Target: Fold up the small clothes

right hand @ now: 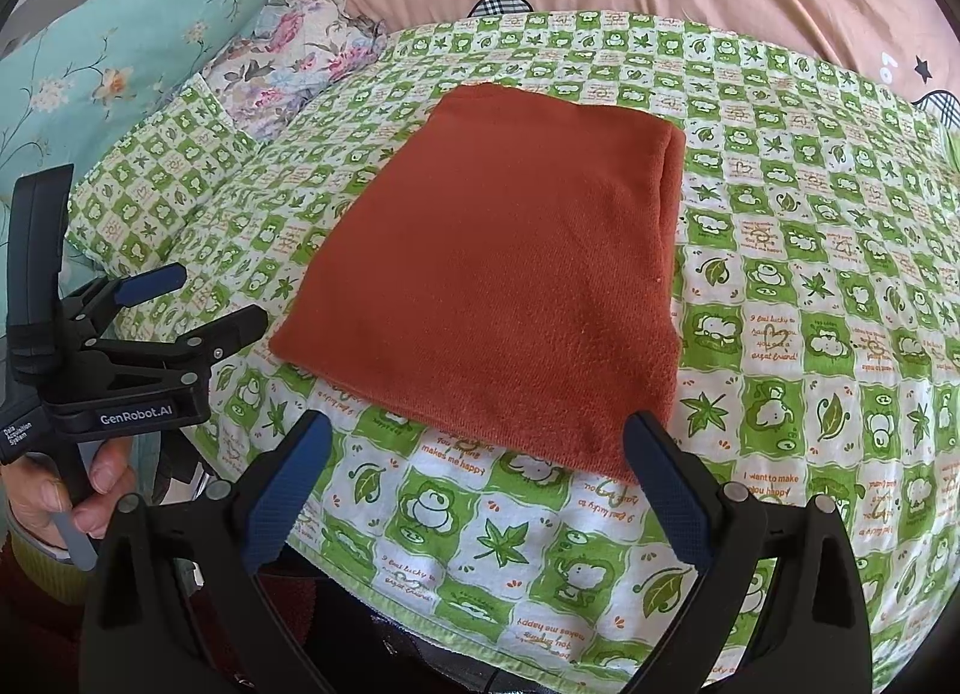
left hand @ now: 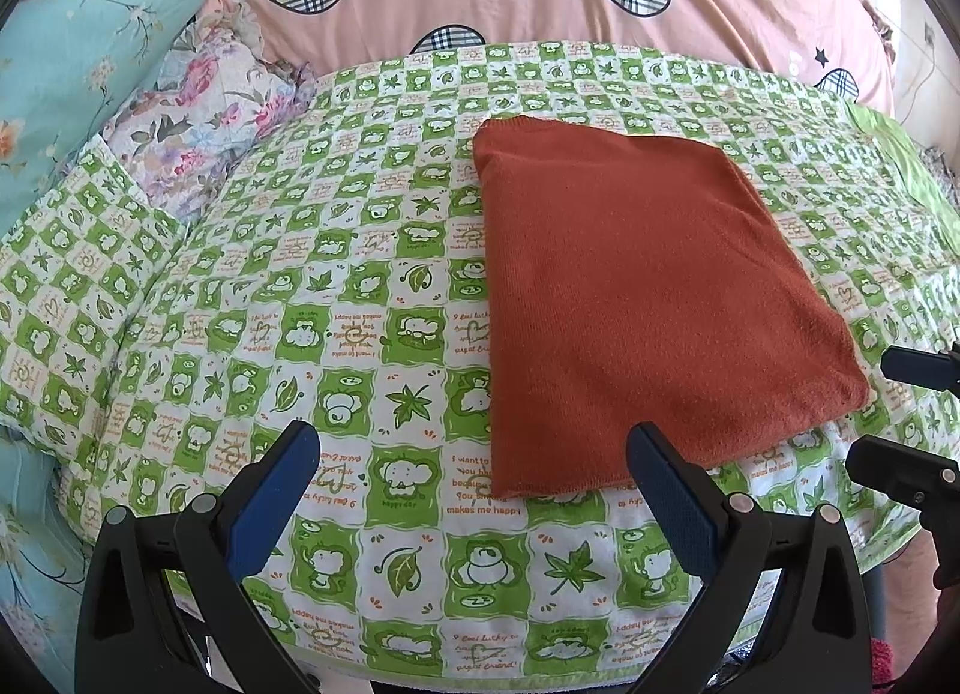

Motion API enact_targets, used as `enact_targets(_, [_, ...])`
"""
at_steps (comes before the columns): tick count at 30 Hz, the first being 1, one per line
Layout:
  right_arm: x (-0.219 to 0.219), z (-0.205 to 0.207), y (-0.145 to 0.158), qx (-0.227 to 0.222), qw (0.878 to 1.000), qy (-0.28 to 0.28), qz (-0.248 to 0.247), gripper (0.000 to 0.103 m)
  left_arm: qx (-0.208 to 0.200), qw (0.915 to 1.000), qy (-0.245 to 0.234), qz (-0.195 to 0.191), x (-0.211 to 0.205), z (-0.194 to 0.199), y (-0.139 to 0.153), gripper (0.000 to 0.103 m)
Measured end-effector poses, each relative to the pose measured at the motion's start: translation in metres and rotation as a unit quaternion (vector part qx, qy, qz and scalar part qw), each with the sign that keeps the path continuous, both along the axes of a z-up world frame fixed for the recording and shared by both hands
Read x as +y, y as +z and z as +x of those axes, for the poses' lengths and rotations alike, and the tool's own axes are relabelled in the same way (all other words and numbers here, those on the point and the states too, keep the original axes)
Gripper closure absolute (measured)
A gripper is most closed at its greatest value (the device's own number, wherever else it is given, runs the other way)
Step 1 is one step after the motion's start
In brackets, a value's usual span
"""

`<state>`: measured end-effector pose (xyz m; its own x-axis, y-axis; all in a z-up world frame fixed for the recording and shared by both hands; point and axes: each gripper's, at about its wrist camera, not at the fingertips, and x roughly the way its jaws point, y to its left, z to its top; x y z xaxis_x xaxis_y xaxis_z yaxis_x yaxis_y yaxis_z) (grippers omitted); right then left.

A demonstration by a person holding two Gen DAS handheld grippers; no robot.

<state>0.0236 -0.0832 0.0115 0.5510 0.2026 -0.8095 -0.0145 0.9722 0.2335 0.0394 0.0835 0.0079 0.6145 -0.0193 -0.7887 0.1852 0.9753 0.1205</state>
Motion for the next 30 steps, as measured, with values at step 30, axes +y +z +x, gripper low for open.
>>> enact_targets(30, [-0.006,0.012,0.007,-0.006,1.0,-0.002,-0.005,0.005,0.004,0.9999,-0.016,0.0,-0.005,0.006,0.0,0.001])
